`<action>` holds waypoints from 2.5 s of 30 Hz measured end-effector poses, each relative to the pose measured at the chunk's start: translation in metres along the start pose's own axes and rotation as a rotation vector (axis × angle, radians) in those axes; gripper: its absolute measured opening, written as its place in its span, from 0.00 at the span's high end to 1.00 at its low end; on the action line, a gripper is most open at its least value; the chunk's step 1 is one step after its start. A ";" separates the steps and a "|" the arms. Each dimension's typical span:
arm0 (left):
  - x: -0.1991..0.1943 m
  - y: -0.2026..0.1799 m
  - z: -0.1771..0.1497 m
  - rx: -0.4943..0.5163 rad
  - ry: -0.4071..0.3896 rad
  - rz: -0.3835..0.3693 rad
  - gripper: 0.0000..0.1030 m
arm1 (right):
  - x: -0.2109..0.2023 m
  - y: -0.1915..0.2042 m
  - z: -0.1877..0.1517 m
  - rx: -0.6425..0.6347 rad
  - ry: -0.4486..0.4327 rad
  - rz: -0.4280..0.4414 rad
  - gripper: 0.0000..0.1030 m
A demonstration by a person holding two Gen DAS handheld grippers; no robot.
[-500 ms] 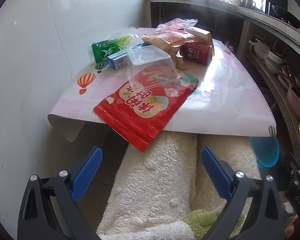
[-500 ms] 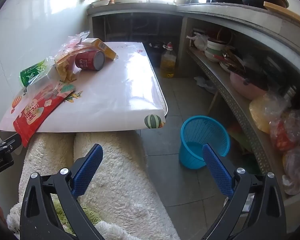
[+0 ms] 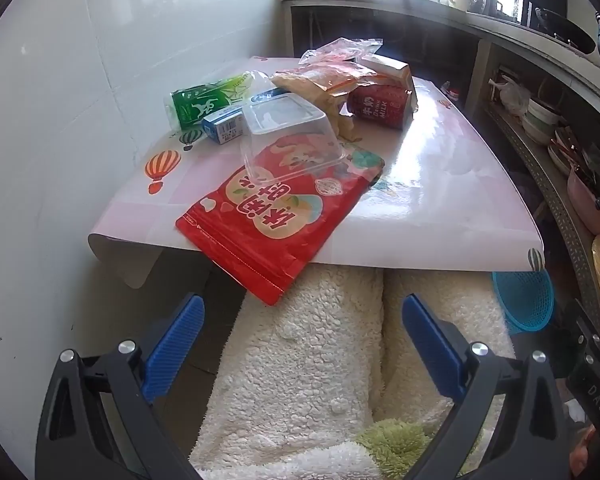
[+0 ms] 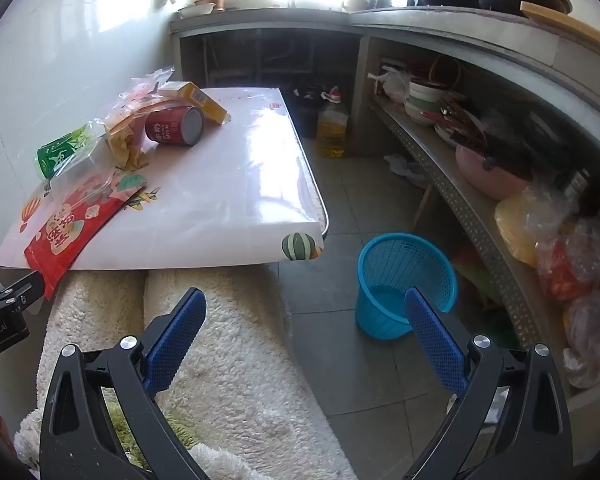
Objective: Collect trash
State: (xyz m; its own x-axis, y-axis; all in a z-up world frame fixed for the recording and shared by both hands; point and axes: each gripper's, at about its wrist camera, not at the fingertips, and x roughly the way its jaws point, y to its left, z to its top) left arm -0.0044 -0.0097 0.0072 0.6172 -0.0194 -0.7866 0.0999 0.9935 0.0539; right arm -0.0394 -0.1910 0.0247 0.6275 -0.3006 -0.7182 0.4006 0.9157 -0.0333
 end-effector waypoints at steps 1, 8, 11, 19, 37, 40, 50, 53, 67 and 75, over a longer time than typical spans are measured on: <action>0.000 0.000 0.000 -0.001 0.000 0.001 0.06 | 0.000 -0.001 0.000 0.001 0.000 0.001 0.07; 0.000 0.000 0.001 -0.001 0.000 0.001 0.06 | 0.000 -0.006 0.003 0.002 0.003 0.003 0.07; 0.000 -0.001 0.001 -0.001 0.001 0.003 0.06 | 0.000 -0.005 0.005 0.005 0.003 0.002 0.07; 0.000 -0.001 0.003 -0.002 0.003 0.004 0.06 | 0.001 -0.005 0.003 0.006 0.000 0.001 0.07; 0.005 0.003 0.002 -0.001 0.005 0.008 0.06 | 0.001 -0.005 0.005 0.010 0.001 0.003 0.07; 0.006 0.004 0.001 -0.002 0.007 0.011 0.06 | 0.001 -0.003 0.005 0.010 0.002 0.003 0.07; 0.009 0.004 -0.001 0.000 0.009 0.017 0.06 | 0.002 -0.003 0.005 0.011 0.002 0.005 0.07; 0.009 0.004 -0.001 0.000 0.010 0.017 0.06 | 0.002 -0.002 0.005 0.014 0.004 0.006 0.07; 0.017 0.005 -0.001 0.003 0.034 0.015 0.06 | 0.004 -0.003 0.003 0.023 0.010 0.011 0.07; 0.026 0.014 0.011 -0.013 0.034 0.000 0.06 | 0.013 -0.004 0.008 0.024 0.027 0.011 0.07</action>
State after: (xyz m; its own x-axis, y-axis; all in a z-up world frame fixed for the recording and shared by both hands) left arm 0.0219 0.0022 -0.0059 0.5904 -0.0163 -0.8069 0.0902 0.9949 0.0459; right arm -0.0272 -0.2006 0.0206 0.6138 -0.2833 -0.7369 0.4101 0.9120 -0.0089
